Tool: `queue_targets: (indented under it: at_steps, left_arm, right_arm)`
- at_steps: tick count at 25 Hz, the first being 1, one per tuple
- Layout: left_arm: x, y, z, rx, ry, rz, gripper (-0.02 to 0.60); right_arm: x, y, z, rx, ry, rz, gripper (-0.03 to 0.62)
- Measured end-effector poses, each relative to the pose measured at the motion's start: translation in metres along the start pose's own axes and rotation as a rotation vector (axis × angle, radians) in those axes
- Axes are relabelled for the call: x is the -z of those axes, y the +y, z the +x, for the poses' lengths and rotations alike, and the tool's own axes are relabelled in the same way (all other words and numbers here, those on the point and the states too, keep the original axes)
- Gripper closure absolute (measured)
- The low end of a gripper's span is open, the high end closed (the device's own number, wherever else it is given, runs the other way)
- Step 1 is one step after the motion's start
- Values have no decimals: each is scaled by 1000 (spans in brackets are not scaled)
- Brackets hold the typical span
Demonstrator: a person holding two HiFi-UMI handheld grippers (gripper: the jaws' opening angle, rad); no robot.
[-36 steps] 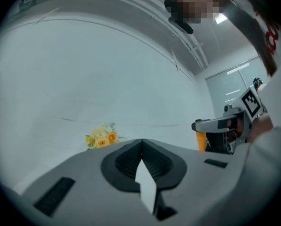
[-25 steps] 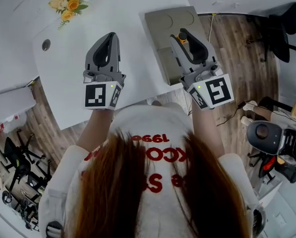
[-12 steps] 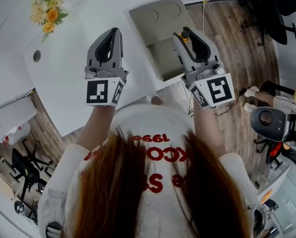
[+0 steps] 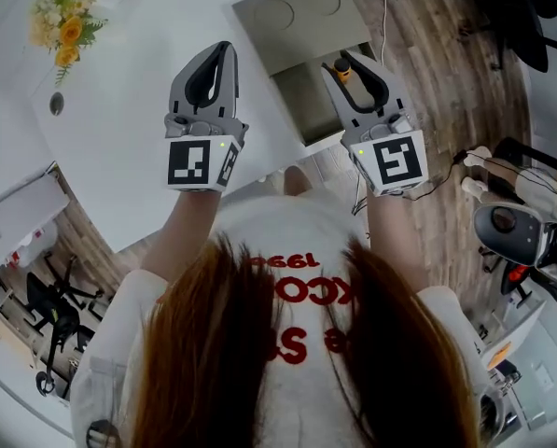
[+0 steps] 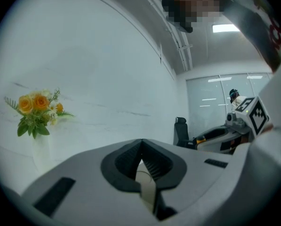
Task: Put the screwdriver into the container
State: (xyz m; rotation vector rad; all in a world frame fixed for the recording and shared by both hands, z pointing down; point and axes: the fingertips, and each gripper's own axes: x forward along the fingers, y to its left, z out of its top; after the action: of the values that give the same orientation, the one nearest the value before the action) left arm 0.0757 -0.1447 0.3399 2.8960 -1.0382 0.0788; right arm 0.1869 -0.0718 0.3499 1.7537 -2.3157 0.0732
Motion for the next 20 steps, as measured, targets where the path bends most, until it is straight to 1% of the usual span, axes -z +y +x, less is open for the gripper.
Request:
queue_targets:
  at_steps: [2,4,6,14,17,20]
  left_arm:
    - [4,-1,4,-1,7,-7,575]
    - [8,-1,6,-1,12,-13,574]
    - [11,-1,7,-1,19,-18,574]
    - [27,4,5,-2,55,-27,574]
    - [32,4,4,-6,65,-33,574]
    - [33,3,2,-9,74,-33,574]
  right_arm:
    - [19,1,3,-15,69,-63,470]
    - [43,5,4,-22,166,-83,470]
    - [61,8,3,-36,233,-114,470]
    - [109,19,2,-80,409,-246,470]
    - [124,24,5,-107,470,-267,470]
    - [139,28,7,-138,530,-259,470]
